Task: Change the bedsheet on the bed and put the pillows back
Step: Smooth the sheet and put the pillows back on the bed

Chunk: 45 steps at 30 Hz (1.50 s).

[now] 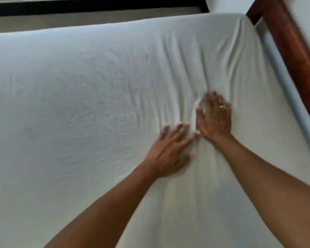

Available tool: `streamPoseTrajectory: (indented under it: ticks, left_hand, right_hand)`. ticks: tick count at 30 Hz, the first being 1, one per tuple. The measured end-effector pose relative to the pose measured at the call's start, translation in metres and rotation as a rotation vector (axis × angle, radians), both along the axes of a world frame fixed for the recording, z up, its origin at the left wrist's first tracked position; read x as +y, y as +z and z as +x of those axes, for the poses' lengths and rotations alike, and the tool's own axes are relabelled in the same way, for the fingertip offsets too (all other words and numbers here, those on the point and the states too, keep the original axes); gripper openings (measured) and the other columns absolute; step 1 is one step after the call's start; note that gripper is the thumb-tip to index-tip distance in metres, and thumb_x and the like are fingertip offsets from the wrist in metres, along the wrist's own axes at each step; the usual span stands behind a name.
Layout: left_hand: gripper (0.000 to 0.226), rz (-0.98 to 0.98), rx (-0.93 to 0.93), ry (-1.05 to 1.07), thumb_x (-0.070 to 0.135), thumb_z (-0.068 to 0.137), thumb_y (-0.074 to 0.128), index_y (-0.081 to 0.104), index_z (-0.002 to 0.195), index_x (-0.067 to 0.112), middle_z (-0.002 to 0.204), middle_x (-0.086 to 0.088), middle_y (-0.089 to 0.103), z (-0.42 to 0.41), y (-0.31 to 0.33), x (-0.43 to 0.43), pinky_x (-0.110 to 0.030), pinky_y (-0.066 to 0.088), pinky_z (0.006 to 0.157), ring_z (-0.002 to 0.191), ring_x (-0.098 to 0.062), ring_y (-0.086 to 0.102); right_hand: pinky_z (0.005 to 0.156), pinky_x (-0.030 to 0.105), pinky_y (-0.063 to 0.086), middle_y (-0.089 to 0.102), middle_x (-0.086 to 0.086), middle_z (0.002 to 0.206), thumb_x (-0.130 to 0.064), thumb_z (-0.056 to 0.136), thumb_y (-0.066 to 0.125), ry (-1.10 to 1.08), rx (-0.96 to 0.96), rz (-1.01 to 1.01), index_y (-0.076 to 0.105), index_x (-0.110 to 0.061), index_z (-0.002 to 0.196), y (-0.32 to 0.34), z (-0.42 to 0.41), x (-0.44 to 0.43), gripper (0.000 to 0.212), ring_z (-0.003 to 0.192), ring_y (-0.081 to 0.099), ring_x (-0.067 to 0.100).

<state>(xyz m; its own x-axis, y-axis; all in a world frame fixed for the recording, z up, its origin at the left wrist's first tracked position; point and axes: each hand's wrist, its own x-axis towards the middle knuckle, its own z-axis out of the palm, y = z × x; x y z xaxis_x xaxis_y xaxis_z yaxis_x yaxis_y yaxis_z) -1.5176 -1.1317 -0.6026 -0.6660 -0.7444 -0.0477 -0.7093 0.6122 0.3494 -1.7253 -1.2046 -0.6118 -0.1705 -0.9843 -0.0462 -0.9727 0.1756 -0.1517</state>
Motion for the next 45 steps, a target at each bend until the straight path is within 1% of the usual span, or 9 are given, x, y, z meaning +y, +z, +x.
streamPoseTrajectory:
  ticks: [3,6,13,20,26,30,33,39,45]
  left_hand:
    - [0.064,-0.13,0.069,0.718,0.043,0.096,0.04,0.042,0.152,0.011,0.155,-0.024,0.04,0.053,-0.015,-0.037,-0.06,0.027,0.118,0.145,-0.044,0.034]
    - [0.071,0.02,-0.151,1.193,0.053,0.095,0.033,0.026,0.159,0.022,0.163,-0.031,0.015,0.071,-0.025,-0.056,-0.075,0.01,0.114,0.149,-0.055,0.01]
    - [0.067,0.047,-0.069,-0.049,0.064,0.1,0.027,0.01,0.16,0.042,0.17,-0.003,-0.006,-0.083,-0.011,-0.045,-0.065,-0.003,0.12,0.155,-0.032,-0.017]
    - [0.073,0.028,-0.175,0.907,0.059,0.094,0.024,0.027,0.159,0.025,0.165,-0.026,0.014,-0.067,-0.013,-0.134,-0.075,0.007,0.115,0.151,-0.052,0.006]
    - [0.066,0.135,-0.086,-0.223,0.063,0.1,0.027,0.005,0.159,0.045,0.17,0.003,-0.006,-0.174,0.004,-0.099,-0.066,-0.007,0.119,0.154,-0.032,-0.018]
    - [0.062,-0.056,0.215,0.302,0.045,0.099,0.037,0.035,0.157,0.024,0.163,-0.008,0.034,-0.148,0.013,-0.142,-0.057,0.02,0.121,0.154,-0.026,0.023]
    - [0.064,-0.008,-0.101,0.784,0.051,0.1,0.03,0.029,0.158,0.026,0.166,-0.018,0.02,-0.102,-0.005,-0.162,-0.069,0.009,0.119,0.153,-0.043,0.01]
    - [0.065,0.039,-0.185,-0.024,0.067,0.099,0.017,-0.007,0.157,0.05,0.168,0.002,-0.019,-0.176,-0.015,-0.132,-0.073,-0.011,0.113,0.151,-0.037,-0.028]
    - [0.061,-0.065,0.042,0.282,0.047,0.106,0.028,0.015,0.162,0.027,0.169,-0.005,0.012,-0.157,-0.003,-0.14,-0.056,0.008,0.125,0.157,-0.026,-0.001]
  right_hand:
    - [0.124,0.056,0.016,0.019,0.008,0.17,-0.052,0.101,0.029,0.417,-0.08,-0.067,0.023,-0.021,0.162,0.002,0.04,-0.016,0.069,0.156,0.019,0.027]
    - [0.127,0.05,0.01,0.01,-0.003,0.172,-0.059,0.102,0.029,0.724,0.011,0.041,0.014,-0.034,0.162,-0.007,0.006,-0.012,0.067,0.158,0.01,0.02]
    - [0.124,0.061,0.009,0.006,0.006,0.172,-0.065,0.095,0.005,-0.213,0.05,0.108,0.011,-0.021,0.164,0.016,-0.156,-0.037,0.081,0.157,0.009,0.031]
    - [0.127,0.05,0.008,0.008,-0.006,0.172,-0.057,0.103,0.032,0.553,0.021,0.047,0.015,-0.038,0.162,0.007,-0.116,-0.06,0.064,0.158,0.008,0.019]
    - [0.12,0.055,0.027,0.018,0.015,0.168,-0.062,0.103,0.019,-0.464,-0.108,0.189,0.009,-0.022,0.164,0.023,-0.226,-0.07,0.073,0.15,0.028,0.039]
    - [0.125,0.049,0.02,0.019,0.016,0.168,-0.046,0.104,0.037,0.057,-0.129,-0.085,0.019,-0.015,0.163,0.031,-0.163,-0.112,0.069,0.154,0.022,0.033]
    - [0.127,0.051,0.008,0.013,-0.003,0.171,-0.059,0.1,0.03,0.501,0.003,0.016,0.02,-0.033,0.162,0.006,-0.15,-0.111,0.068,0.158,0.011,0.02]
    - [0.126,0.052,0.011,0.011,0.006,0.171,-0.055,0.105,0.017,-0.31,-0.102,-0.021,0.013,-0.019,0.164,-0.002,-0.192,-0.105,0.069,0.158,0.011,0.027]
    - [0.125,0.049,0.02,0.02,0.006,0.17,-0.042,0.108,0.033,0.191,-0.013,-0.096,0.021,-0.019,0.163,0.013,-0.187,-0.032,0.06,0.156,0.019,0.025]
